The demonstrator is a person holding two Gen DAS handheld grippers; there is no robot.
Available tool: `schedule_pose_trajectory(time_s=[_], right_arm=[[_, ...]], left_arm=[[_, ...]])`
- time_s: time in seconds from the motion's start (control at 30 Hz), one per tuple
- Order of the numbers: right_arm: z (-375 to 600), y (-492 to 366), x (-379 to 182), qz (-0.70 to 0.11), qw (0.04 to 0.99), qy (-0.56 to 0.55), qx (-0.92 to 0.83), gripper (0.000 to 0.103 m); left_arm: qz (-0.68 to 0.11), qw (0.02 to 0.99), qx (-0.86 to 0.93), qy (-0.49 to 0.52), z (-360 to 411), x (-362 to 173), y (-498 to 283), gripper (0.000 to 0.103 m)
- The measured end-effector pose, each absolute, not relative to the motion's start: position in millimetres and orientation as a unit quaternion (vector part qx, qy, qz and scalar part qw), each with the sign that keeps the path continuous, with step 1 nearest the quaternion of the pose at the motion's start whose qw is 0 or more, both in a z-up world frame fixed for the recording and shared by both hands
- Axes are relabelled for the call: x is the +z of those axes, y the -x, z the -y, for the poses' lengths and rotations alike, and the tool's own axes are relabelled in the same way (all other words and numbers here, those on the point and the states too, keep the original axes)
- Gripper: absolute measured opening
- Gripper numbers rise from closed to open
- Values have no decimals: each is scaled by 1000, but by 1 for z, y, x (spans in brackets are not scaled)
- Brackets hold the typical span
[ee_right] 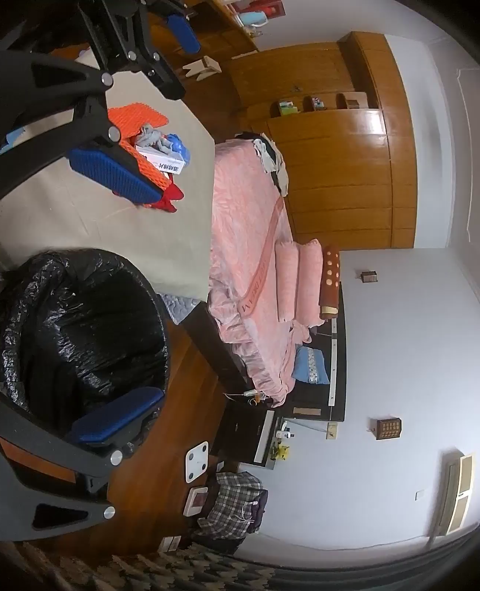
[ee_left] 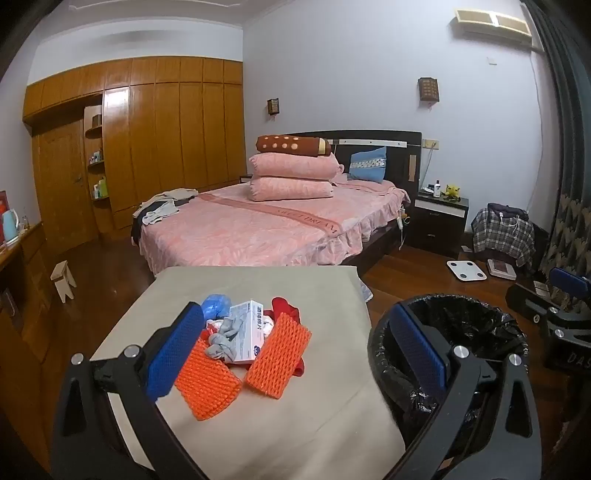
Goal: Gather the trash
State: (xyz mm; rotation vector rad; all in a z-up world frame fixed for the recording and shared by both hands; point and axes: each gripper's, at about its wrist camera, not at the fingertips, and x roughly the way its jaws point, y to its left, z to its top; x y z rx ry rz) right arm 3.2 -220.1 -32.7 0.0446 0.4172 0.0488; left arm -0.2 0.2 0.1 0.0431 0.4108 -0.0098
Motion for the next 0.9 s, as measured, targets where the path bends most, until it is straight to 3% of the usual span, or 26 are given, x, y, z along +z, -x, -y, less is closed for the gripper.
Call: schedule_pose_trajectory(time_s=[0.9], right_arm=[[216, -7, -33, -211, 977, -29, 27, 97]], left_arm=[[-206, 978, -4, -22, -3, -4, -4, 98]])
